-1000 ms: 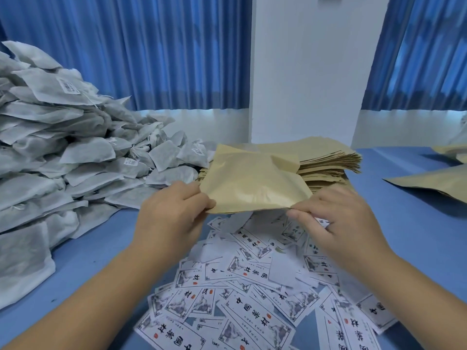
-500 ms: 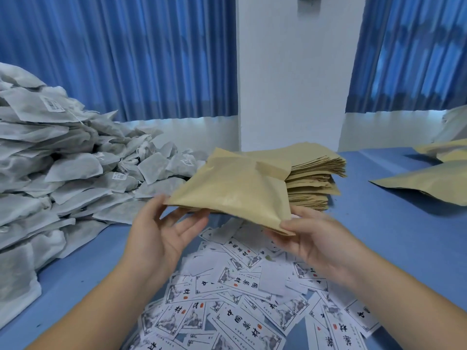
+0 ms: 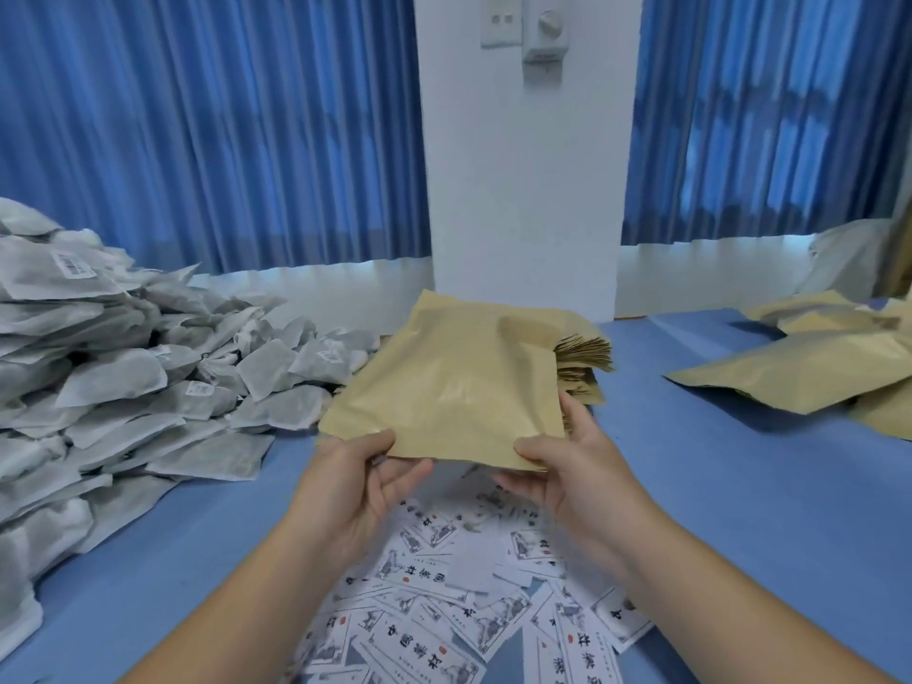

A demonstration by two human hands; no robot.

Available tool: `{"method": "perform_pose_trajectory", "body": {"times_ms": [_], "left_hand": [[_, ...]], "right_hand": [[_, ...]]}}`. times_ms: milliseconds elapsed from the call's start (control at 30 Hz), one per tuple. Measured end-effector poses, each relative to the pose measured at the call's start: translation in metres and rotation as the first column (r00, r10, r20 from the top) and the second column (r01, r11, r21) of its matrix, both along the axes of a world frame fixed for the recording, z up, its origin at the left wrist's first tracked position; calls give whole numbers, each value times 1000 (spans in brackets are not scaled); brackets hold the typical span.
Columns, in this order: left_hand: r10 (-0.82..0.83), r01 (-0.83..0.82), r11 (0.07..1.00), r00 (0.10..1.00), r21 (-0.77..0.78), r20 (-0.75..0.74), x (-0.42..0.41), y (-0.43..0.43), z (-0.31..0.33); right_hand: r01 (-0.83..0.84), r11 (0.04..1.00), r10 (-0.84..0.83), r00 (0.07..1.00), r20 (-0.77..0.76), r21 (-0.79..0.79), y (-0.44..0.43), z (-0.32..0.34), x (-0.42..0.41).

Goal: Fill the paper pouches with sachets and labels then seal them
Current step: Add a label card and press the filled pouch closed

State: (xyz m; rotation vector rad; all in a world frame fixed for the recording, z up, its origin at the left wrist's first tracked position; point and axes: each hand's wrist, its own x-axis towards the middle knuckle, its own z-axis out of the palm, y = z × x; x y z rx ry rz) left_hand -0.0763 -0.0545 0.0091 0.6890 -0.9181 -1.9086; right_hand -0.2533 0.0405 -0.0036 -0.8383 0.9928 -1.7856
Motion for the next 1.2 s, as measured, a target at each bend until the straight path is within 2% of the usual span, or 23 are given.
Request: {"method": "perform_pose_trajectory", "body": {"times_ms": [200, 433, 567, 667, 733, 800, 867, 1000, 1100, 1200], "left_hand": [[-106, 118, 992, 973, -47, 205, -92, 40, 10], [-342, 344, 939, 935, -2, 97, -228, 112, 17], [-455, 456, 890, 889, -10, 53, -297, 141, 25], [-503, 500, 864, 861, -47, -79, -343, 157, 43], [-496, 493, 868, 859, -58, -128, -368, 167, 53], [-490, 489, 872, 867, -34, -94, -382, 175, 56], [-514, 515, 857, 856, 2, -63, -384, 179, 50], [-534, 534, 844, 845, 41, -8, -365, 167, 29], [-484, 481, 874, 874, 72, 38, -338, 148, 22], [-437, 433, 899, 894, 59, 99, -306, 126, 23]], "right_hand": [[190, 982, -189, 982, 24, -23, 62, 3, -68], [374, 927, -372, 927, -56, 34, 163, 12, -168], [521, 852, -512, 848, -136, 46, 206, 23, -216], [572, 815, -576, 817, -24, -99, 224, 45, -250], [657, 745, -649, 754, 104, -118, 228, 58, -273], [761, 648, -750, 639, 169, 0, 230, 59, -294], [790, 599, -800, 583, 144, 131, 226, 51, -304], [704, 641, -745, 667, 29, 306, 206, 19, -295], [658, 670, -692, 721, -32, 344, 182, 6, -275], [584, 740, -604, 795, -52, 333, 149, 6, -242]]}}
